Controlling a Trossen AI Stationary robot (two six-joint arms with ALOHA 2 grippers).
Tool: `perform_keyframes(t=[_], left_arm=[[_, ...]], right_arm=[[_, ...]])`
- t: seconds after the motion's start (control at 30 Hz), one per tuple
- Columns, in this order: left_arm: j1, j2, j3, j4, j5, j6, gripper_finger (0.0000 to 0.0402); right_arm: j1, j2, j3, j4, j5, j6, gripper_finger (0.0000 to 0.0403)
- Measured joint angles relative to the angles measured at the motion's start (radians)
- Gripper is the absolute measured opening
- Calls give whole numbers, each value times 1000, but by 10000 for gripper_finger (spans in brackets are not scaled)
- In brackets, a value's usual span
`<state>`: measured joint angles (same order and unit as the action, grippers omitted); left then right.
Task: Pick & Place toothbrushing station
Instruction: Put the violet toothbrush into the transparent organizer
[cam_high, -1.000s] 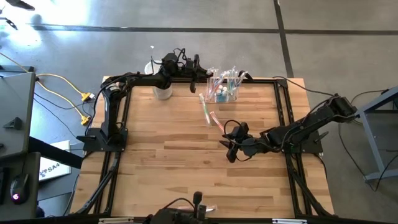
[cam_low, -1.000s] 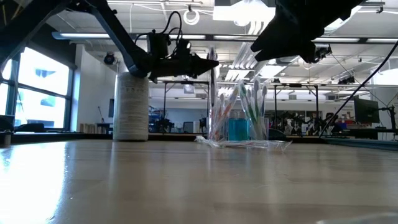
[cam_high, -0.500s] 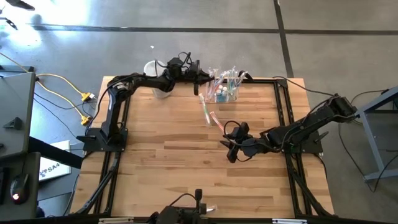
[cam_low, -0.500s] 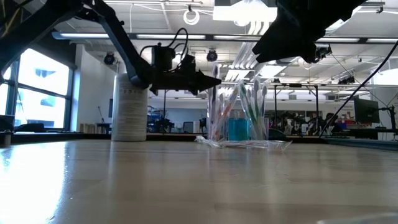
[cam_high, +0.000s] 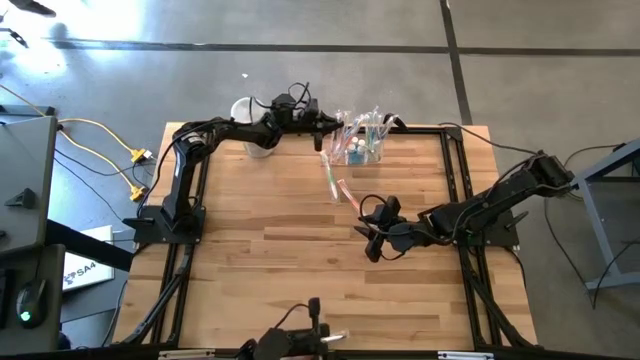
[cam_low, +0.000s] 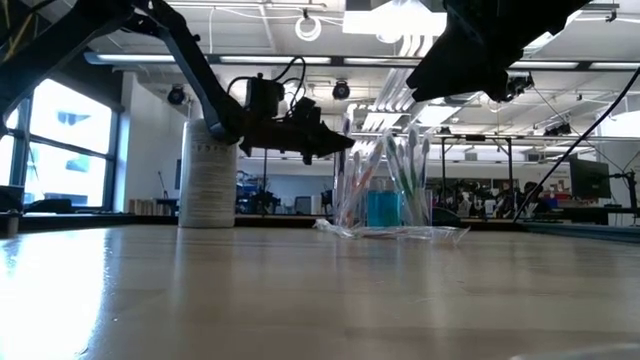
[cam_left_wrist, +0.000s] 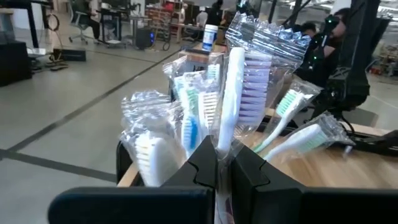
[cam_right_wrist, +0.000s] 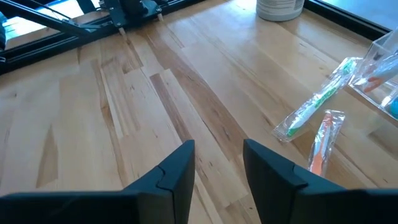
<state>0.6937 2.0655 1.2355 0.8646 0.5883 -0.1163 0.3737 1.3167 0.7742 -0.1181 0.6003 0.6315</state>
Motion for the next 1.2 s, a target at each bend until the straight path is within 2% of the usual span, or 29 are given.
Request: perform_keyframes(t=[0.2,0.3,0.43,0.9,1.03,1.2], left_arm=[[1,0,40,-44,30,-21,7],[13,0,95,-143,96,-39,7],[13,-2,146,-309,108,33,7],[5,-2,136,-327,119,82,7],[5,-2,148,-331,193,64,7],[6,-2,165,-379,196,42,7]], right_arm=[[0,0,0,0,0,3,128],[0,0,0,0,0,3,128],[0,0,0,1,0,3,128],[0,0,0,-2,-7,27,128],[0,0,0,-6,-7,27,128],[0,0,0,-6,-4,27,128]])
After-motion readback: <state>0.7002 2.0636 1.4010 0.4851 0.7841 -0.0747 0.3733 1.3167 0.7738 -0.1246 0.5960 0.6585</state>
